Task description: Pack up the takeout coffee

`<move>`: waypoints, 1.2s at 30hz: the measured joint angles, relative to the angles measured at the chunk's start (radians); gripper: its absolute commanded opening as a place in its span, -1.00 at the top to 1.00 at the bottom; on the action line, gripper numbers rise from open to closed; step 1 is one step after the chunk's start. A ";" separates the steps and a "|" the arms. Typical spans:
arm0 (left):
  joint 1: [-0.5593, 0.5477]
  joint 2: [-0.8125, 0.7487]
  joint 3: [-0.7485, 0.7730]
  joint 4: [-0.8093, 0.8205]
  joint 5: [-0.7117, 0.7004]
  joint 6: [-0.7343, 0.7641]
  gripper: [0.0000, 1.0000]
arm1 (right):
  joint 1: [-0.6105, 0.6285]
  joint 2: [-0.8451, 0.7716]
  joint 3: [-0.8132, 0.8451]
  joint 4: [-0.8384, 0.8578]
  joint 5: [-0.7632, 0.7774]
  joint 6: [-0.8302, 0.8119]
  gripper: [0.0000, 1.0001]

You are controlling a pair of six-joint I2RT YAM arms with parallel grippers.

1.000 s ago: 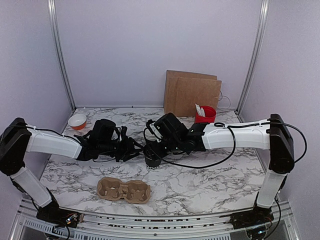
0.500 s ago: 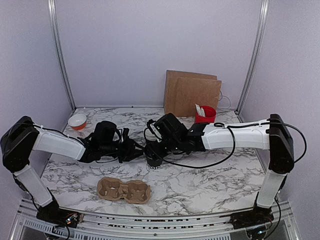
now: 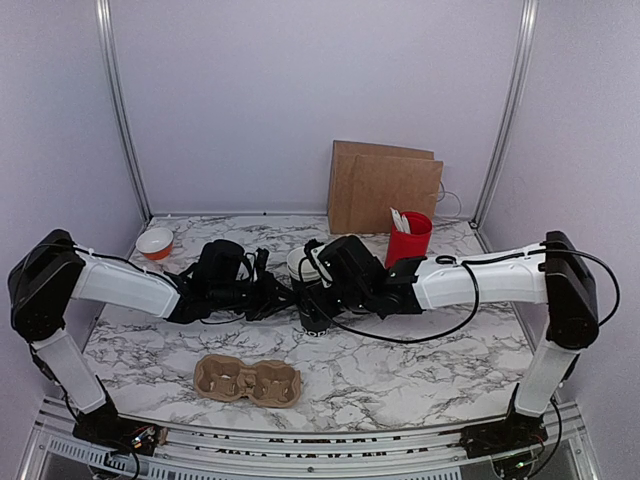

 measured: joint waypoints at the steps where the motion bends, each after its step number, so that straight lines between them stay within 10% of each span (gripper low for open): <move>1: -0.003 0.005 0.003 0.001 -0.005 0.002 0.81 | 0.000 -0.005 -0.011 0.011 0.005 0.003 -0.45; 8: -0.019 0.011 0.013 0.006 -0.032 0.014 0.78 | 0.002 -0.027 -0.063 0.065 0.023 0.014 -0.44; 23: -0.040 -0.031 0.191 -0.427 -0.146 0.167 -0.36 | 0.006 -0.013 0.040 -0.111 0.026 0.080 -0.43; 36: 0.028 -0.156 0.213 -0.475 -0.207 0.209 -0.49 | -0.013 -0.013 0.064 -0.164 0.038 0.113 -0.43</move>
